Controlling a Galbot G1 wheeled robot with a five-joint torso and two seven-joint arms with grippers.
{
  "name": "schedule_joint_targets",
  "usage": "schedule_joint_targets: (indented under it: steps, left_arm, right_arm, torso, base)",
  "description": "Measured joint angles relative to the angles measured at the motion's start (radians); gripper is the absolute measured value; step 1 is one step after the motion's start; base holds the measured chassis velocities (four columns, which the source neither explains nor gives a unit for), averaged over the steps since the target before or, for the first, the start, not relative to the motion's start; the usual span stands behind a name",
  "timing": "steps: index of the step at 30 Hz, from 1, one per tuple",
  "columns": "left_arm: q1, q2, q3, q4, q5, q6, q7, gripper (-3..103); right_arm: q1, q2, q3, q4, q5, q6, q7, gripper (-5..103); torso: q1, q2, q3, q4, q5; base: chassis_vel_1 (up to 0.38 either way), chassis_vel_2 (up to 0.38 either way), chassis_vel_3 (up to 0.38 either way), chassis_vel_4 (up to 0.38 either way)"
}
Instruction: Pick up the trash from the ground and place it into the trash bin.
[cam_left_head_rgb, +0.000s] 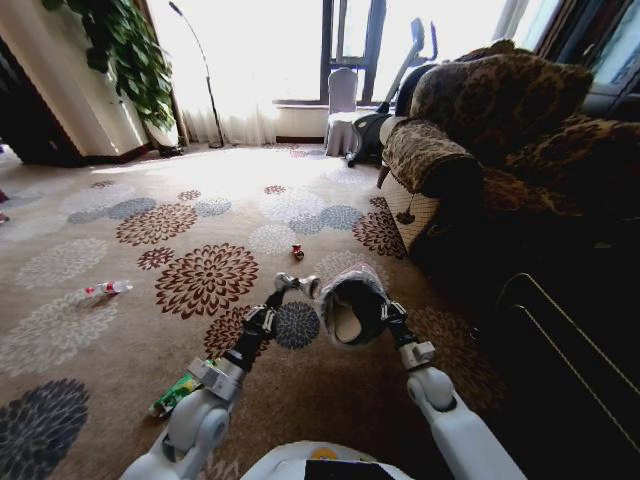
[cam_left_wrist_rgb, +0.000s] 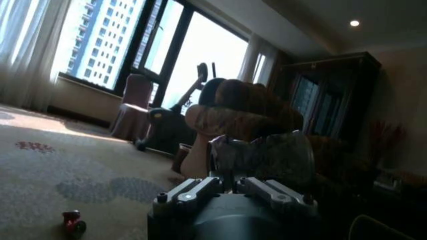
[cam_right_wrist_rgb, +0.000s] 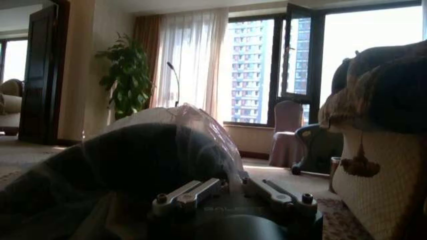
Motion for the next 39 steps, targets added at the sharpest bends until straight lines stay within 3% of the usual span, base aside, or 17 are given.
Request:
schedule_joint_targets:
  steps: [2,8,11,18,24,25,29,31,33,36,38,39]
  left_arm:
    - [-0.031,0.004,0.043,0.009,-0.026,0.053,-0.032,6]
    - [-0.105,0.017,0.088,0.106,0.163,0.058,-0.055,6]
    - [-0.132,0.022,0.109,0.136,0.213,0.055,-0.047,6]
    - [-0.206,0.068,0.185,0.176,0.229,0.095,-0.043,3]
    - [-0.236,0.077,0.216,0.196,0.227,0.094,-0.041,22]
    - [-0.226,0.077,0.214,0.196,0.228,0.082,-0.036,32]
    - [-0.21,0.075,0.207,0.19,0.232,0.066,-0.031,38]
    - [-0.197,0.064,0.193,0.18,0.234,0.044,-0.027,48]
    - [-0.179,0.034,0.159,0.146,0.238,-0.004,-0.02,59]
    - [-0.153,-0.003,0.124,0.11,0.254,-0.042,-0.022,64]
    - [-0.098,-0.073,0.04,0.069,0.314,-0.069,-0.08,81]
    - [-0.098,-0.073,0.04,0.069,0.314,-0.069,-0.08,81]
  right_arm:
    - [-0.002,0.008,-0.016,-0.002,-0.013,0.006,0.0,0]
    - [-0.029,0.009,-0.051,0.007,-0.076,0.021,0.0,0]
    - [-0.047,0.007,-0.066,0.024,-0.091,0.022,0.0,0]
    - [-0.06,-0.014,-0.107,0.061,-0.097,0.018,0.0,0]
    - [-0.058,-0.009,-0.12,0.07,-0.097,0.005,0.0,0]
    - [-0.059,-0.008,-0.12,0.069,-0.097,0.004,0.0,0]
    - [-0.063,-0.009,-0.118,0.065,-0.097,0.004,0.0,0]
    - [-0.065,-0.008,-0.111,0.06,-0.097,0.004,0.0,0]
    - [-0.076,-0.007,-0.079,0.057,-0.098,0.001,0.0,0]
    - [-0.081,-0.01,-0.057,0.057,-0.109,-0.026,0.0,0]
    - [-0.086,-0.02,-0.022,0.059,-0.106,-0.059,0.0,0]
    - [-0.086,-0.02,-0.022,0.059,-0.106,-0.059,0.0,0]
  torso:
    - [0.0,0.0,0.0,0.0,0.0001]
    - [0.0,0.0,0.0,0.0,0.0001]
    - [0.0,0.0,0.0,-0.0001,0.0]
    - [0.0,0.0,0.0,0.0001,0.0001]
    - [0.0,0.0,0.0,0.0001,0.0001]
    - [0.0,0.0,0.0,0.0001,0.0001]
    - [0.0,0.0,0.0,0.0002,0.0001]
    - [0.0,0.0,0.0,0.0001,0.0002]
    - [0.0,0.0,0.0,-0.0002,0.0001]
    - [0.0,0.0,0.0,-0.0002,0.0003]
    - [0.0,0.0,0.0,-0.0001,0.0003]
    - [0.0,0.0,0.0,-0.0001,0.0003]
  base:
    - [0.0,0.0,0.0,0.0]
    - [0.0,0.0,0.0,0.0]
    - [0.0,0.0,0.0,0.0]
    - [0.0,0.0,0.0,0.0]
    - [0.0,0.0,0.0,0.0]
    - [0.0,0.0,0.0,0.0]
    - [0.0,0.0,0.0,0.0]
    - [0.0,0.0,0.0,0.0]
    - [0.0,0.0,0.0,0.0]
    - [0.0,0.0,0.0,0.0]
    - [0.0,0.0,0.0,0.0]
    - [0.0,0.0,0.0,0.0]
